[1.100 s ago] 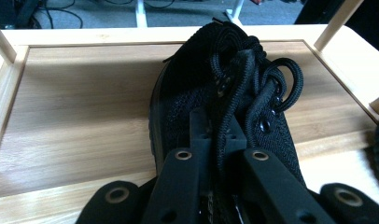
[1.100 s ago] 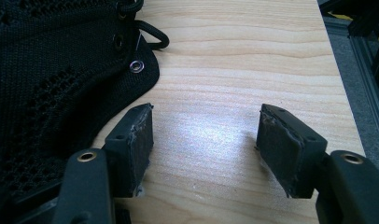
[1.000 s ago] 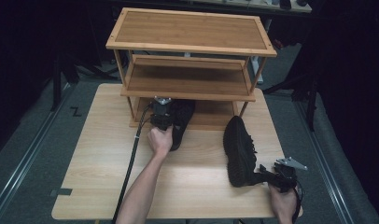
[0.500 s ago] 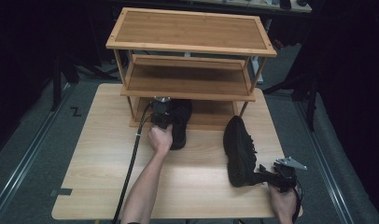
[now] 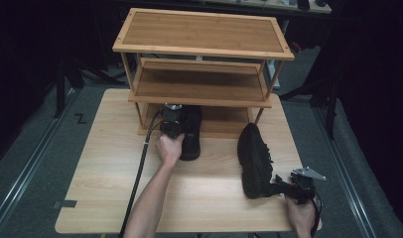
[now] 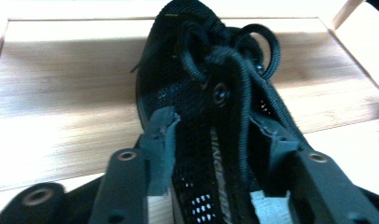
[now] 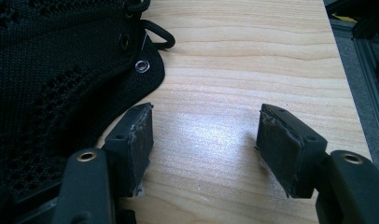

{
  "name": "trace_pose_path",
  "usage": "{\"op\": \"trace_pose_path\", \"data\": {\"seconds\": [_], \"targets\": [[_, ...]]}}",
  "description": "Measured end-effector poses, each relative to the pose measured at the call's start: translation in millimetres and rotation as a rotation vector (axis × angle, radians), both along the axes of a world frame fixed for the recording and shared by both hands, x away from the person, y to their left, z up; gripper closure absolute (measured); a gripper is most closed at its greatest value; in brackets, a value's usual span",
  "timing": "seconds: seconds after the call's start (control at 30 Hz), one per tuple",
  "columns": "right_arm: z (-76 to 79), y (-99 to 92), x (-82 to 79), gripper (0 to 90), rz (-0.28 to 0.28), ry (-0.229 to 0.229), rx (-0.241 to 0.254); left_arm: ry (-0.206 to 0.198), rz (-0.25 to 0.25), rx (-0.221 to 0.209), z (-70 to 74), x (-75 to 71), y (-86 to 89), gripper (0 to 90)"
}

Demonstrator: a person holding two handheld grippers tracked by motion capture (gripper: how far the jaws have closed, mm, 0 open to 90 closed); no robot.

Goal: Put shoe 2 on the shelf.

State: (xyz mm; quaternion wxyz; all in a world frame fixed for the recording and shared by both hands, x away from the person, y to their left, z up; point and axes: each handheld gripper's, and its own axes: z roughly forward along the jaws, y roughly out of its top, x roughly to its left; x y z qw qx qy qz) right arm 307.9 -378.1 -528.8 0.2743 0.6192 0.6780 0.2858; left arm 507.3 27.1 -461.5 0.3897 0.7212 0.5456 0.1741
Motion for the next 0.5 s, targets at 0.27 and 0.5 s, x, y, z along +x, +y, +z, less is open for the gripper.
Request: {"op": "trace_pose_path", "data": {"seconds": [0.27, 0.5], "targets": [[0.0, 0.0, 0.1, 36.7, 0.001, 0.0, 0.0, -0.031, -0.024, -0.001, 10.5, -6.8, 6.4, 44.4], [0.0, 0.0, 0.1, 36.7, 0.001, 0.0, 0.0, -0.062, -0.061, -0.016, 22.9, -16.5, 9.2, 41.1]]}}
